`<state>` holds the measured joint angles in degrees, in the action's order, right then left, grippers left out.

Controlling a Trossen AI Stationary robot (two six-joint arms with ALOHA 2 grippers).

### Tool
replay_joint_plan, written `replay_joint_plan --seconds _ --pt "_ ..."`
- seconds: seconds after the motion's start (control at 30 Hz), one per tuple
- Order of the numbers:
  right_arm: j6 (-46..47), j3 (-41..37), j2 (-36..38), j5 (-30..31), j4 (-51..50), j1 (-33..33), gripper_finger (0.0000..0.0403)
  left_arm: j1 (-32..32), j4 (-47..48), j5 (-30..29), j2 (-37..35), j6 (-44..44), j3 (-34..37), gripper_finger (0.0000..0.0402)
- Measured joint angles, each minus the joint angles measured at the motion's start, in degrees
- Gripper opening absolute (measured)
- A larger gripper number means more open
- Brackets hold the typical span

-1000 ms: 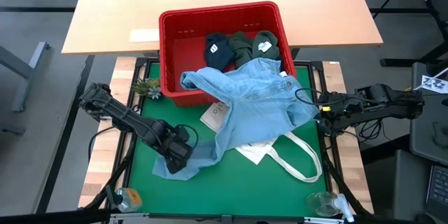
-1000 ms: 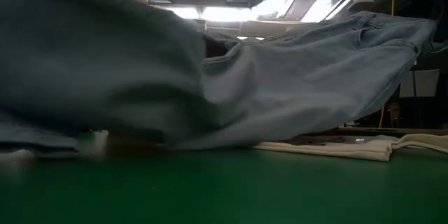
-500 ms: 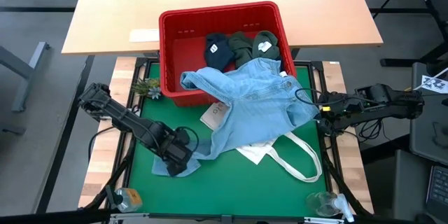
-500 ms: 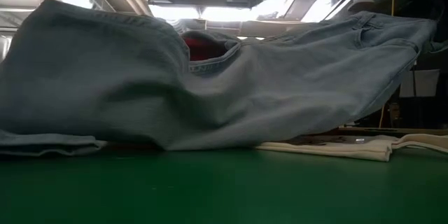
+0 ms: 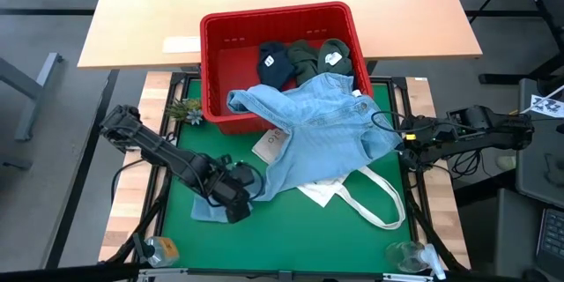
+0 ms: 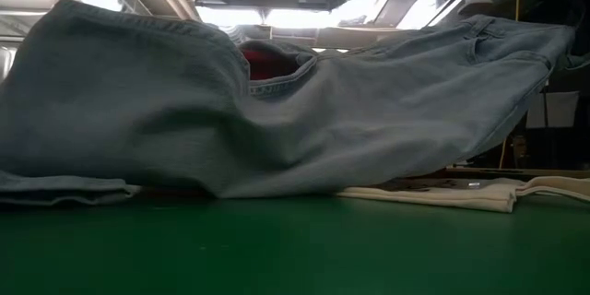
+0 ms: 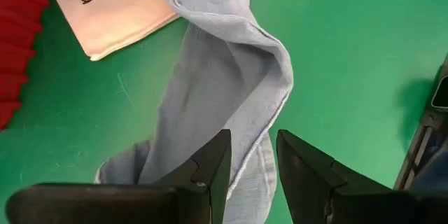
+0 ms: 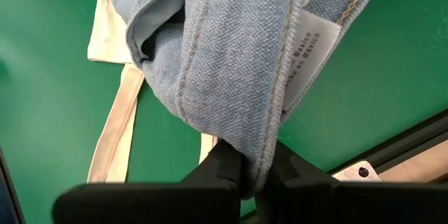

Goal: Fold laundry
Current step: Fold the light blue pants

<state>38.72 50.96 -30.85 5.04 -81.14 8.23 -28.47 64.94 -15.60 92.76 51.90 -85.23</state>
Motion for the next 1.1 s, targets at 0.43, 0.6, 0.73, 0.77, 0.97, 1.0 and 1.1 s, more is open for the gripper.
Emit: replay_joint_plan --seconds 0.43,0.6,0.73,0.77,0.97,1.0,1.1 --pt "0.0 0.0 0.0 0.0 0.0 0.0 0.0016 1.6 -0.8 5.2 2.1 1.8 0.0 0.0167" --pt "0.0 0.0 0.0 0.0 0.0 0.0 0.0016 2.0 -1.1 6.2 4.6 -1.3 0.0 0.0190" --pt "0.0 0.0 0.0 0.0 0.0 0.0 0.0016 2.5 -1.1 6.1 6.8 -5.4 0.0 0.0193" --pt "0.0 0.0 0.0 0.0 0.0 0.0 0.0016 2.8 -1.1 6.2 7.3 -6.4 0.0 0.0193" --pt "0.0 0.0 0.0 0.0 0.0 0.0 0.0016 5.2 -0.9 6.3 9.3 -7.7 0.0 0.0158" --pt "0.0 0.0 0.0 0.0 0.0 0.0 0.0016 5.7 -0.9 6.7 9.3 -7.7 0.0 0.0140" --pt "0.0 0.0 0.0 -0.1 0.2 0.0 0.0016 7.0 -0.7 9.0 8.4 -7.5 0.0 0.0065"
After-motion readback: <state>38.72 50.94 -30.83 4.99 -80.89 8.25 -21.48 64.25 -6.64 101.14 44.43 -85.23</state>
